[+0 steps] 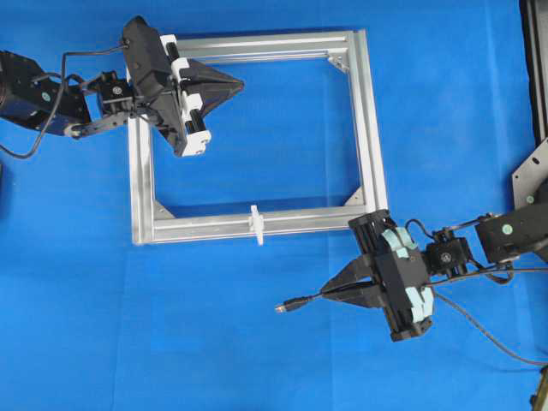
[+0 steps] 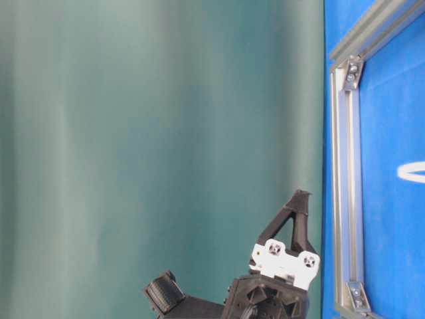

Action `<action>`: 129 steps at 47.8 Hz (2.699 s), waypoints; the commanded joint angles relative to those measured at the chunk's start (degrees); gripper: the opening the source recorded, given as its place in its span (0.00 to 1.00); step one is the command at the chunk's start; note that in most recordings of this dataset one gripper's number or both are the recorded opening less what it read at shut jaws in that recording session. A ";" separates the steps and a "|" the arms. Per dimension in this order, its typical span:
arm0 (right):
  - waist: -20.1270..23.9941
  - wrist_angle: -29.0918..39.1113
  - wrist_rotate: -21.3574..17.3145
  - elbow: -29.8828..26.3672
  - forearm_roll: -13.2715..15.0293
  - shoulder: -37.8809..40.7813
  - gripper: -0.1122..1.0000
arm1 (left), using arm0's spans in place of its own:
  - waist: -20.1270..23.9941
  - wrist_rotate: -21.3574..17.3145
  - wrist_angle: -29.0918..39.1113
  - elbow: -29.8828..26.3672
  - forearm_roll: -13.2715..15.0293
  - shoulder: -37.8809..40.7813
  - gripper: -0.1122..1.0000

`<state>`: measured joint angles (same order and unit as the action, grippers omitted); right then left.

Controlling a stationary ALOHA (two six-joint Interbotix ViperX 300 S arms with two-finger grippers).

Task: Insert the wire through the string loop located in the center.
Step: 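Lift the cable and carry it with the right gripper toward the white loop, then push the USB plug through the white zip-tie loop with the right gripper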

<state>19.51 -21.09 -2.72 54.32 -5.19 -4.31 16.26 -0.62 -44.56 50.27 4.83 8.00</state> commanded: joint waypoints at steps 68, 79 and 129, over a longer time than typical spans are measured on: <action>-12.48 -2.46 0.18 1.85 0.09 -1.23 0.08 | 0.09 0.00 -0.70 -0.53 -0.26 -1.93 0.10; -12.48 -2.64 0.18 1.85 0.00 -1.23 0.08 | 0.09 0.00 -0.62 -0.53 -0.26 -1.93 0.10; -12.48 -2.99 0.18 1.85 -0.09 -0.79 0.08 | 0.09 0.00 -0.70 -0.44 -0.35 -1.93 0.10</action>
<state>7.21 -23.38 -2.46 56.51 -5.19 -4.31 16.26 -0.62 -44.65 50.27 4.66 8.00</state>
